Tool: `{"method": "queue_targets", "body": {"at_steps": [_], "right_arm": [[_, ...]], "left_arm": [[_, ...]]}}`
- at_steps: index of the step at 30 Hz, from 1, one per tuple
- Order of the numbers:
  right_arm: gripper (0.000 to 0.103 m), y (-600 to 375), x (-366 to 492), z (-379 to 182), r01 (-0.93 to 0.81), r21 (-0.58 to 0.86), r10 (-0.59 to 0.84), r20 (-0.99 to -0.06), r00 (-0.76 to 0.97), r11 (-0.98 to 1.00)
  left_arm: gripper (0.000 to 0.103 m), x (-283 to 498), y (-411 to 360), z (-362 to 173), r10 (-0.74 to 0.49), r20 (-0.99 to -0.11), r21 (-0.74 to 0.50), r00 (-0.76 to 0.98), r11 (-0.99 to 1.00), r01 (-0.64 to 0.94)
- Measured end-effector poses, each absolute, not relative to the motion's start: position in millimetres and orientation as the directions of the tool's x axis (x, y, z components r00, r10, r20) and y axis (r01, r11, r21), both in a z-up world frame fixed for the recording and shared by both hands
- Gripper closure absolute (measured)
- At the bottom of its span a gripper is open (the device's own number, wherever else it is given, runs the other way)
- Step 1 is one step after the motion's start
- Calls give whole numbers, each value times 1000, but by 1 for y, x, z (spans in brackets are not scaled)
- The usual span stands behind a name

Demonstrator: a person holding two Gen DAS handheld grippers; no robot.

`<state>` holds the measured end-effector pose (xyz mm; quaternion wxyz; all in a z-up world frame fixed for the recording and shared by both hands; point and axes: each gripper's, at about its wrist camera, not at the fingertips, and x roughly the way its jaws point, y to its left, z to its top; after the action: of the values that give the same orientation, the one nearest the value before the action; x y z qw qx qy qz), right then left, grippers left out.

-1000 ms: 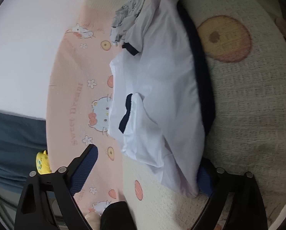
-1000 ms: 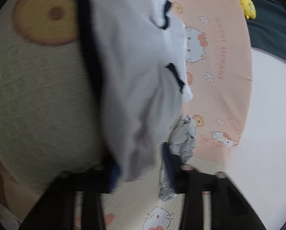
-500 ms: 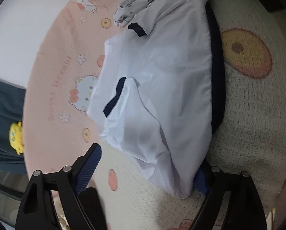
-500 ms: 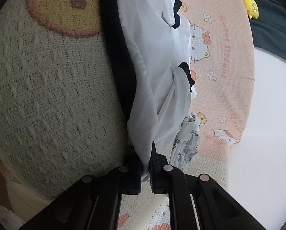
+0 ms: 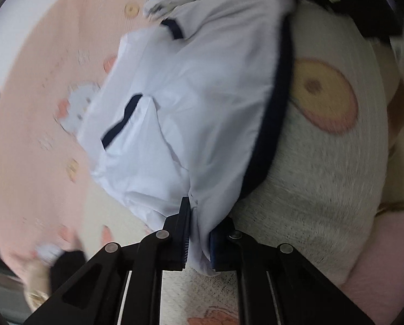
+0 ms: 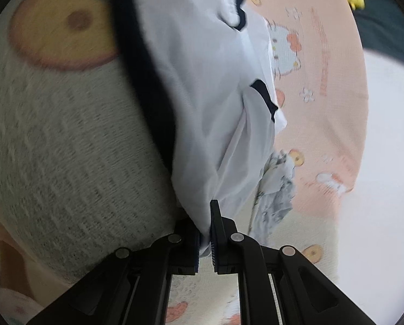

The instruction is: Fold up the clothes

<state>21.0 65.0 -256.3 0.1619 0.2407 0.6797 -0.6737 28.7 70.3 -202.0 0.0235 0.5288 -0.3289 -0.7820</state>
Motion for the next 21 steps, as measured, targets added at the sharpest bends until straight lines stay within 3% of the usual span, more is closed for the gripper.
{"method": "queue_targets", "body": {"at_steps": [13, 21], "right_arm": [[94, 66, -16, -220, 752, -626, 132, -779, -613, -206], [94, 79, -68, -180, 845, -293, 38, -950, -309, -447]], "left_arm": [[93, 11, 30, -182, -123, -961, 177, -246, -961, -210], [93, 4, -10, -162, 123, -977, -122, -175, -992, -16]]}}
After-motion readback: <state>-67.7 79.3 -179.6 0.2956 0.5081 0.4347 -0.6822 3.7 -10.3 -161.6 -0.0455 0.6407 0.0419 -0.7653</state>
